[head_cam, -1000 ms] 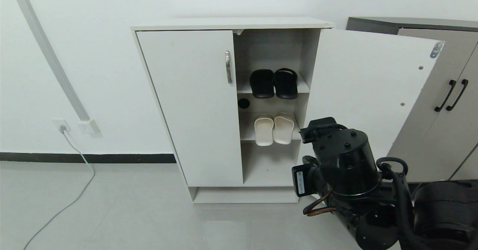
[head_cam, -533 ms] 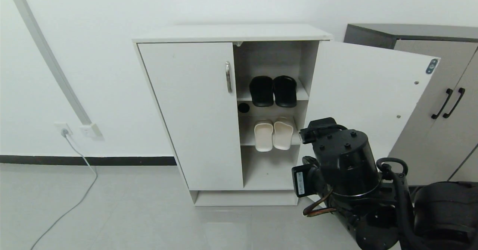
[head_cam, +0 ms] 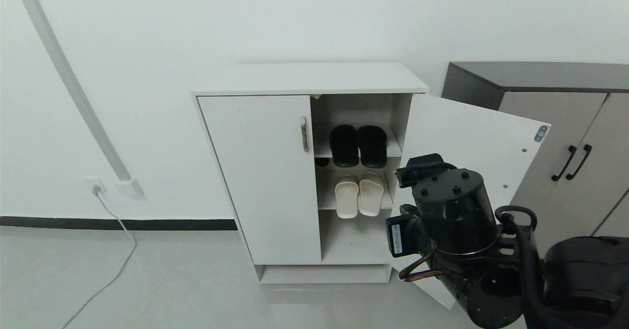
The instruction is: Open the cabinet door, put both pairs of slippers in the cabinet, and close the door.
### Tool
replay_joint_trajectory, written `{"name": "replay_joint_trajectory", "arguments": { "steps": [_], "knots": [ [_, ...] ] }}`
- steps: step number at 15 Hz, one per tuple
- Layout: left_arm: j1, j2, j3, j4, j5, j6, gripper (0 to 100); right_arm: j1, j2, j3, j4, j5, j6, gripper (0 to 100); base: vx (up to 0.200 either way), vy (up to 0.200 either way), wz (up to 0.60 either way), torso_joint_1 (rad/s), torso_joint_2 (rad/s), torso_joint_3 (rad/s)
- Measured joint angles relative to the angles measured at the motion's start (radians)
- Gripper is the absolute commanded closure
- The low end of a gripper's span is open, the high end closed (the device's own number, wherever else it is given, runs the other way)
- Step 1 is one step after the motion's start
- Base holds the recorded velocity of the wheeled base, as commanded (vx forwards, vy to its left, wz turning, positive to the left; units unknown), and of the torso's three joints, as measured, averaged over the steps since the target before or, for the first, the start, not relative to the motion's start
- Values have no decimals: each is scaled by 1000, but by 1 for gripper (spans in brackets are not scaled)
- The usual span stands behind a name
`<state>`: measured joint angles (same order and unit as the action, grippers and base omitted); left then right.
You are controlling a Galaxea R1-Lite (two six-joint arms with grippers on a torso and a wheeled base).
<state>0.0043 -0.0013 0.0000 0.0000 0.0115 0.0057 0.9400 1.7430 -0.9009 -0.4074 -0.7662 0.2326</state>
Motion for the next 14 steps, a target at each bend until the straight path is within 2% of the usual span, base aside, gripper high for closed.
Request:
{"name": "replay_joint_trajectory", "arguments": {
  "steps": [8,14],
  "knots": [
    [0,0,0,0,0,0,100,1,0,4,0,0,0,100,0,0,0,182,-497,-314],
    [0,0,0,0,0,0,100,1,0,6,0,1,0,100,0,0,0,233,-544,-314]
  ]
}}
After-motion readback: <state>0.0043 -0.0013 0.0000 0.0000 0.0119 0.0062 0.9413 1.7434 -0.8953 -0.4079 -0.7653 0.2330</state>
